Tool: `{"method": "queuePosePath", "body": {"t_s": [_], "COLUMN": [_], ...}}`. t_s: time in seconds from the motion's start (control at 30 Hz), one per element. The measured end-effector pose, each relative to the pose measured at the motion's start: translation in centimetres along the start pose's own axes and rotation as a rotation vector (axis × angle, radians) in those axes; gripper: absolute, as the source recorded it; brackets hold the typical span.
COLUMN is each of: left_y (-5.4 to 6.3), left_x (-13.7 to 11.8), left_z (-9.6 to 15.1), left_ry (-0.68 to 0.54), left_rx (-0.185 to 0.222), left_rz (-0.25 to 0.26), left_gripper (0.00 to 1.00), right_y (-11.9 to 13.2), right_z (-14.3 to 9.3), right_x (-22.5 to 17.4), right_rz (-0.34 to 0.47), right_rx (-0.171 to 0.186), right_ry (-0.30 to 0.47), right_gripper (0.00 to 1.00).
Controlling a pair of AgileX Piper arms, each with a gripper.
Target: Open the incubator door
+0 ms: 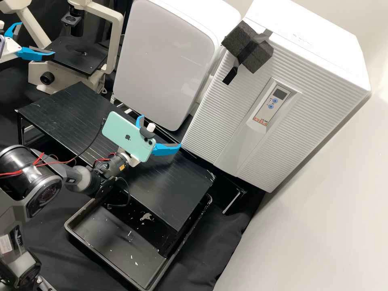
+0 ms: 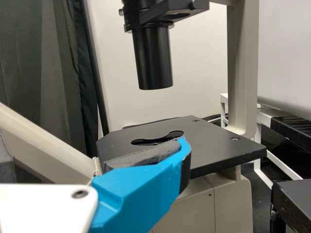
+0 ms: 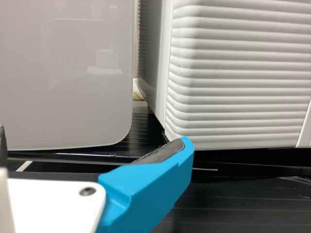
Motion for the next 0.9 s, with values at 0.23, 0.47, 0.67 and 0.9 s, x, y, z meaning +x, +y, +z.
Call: {"method": "queuePosePath", "body": {"t_s": [0.23, 0.47, 0.67, 0.9], "left_y": [0.0, 0.0, 0.0, 0.0], "left_x": [0.0, 0.0, 0.0, 0.0], "left_z": [0.0, 0.0, 0.0, 0.0], "left_ry": [0.000, 0.000, 0.000, 0.000], "left_rx": [0.000, 0.000, 0.000, 0.000], "left_rz": [0.000, 0.000, 0.000, 0.000], "left_gripper": [1.00, 1.00, 1.00, 1.00], "right_y": [0.0, 2.9, 7.6, 10.4], "right_z": [0.0, 0.4, 0.3, -0.5], "right_x": [0.0, -0.4, -0.9, -0.3], "right_rz": [0.000, 0.092, 0.249, 0.338], "right_rx": [0.000, 0.025, 0.094, 0.098], "right_ry": [0.000, -0.004, 0.017, 0.059], "right_gripper": [1.00, 1.00, 1.00, 1.00]}}
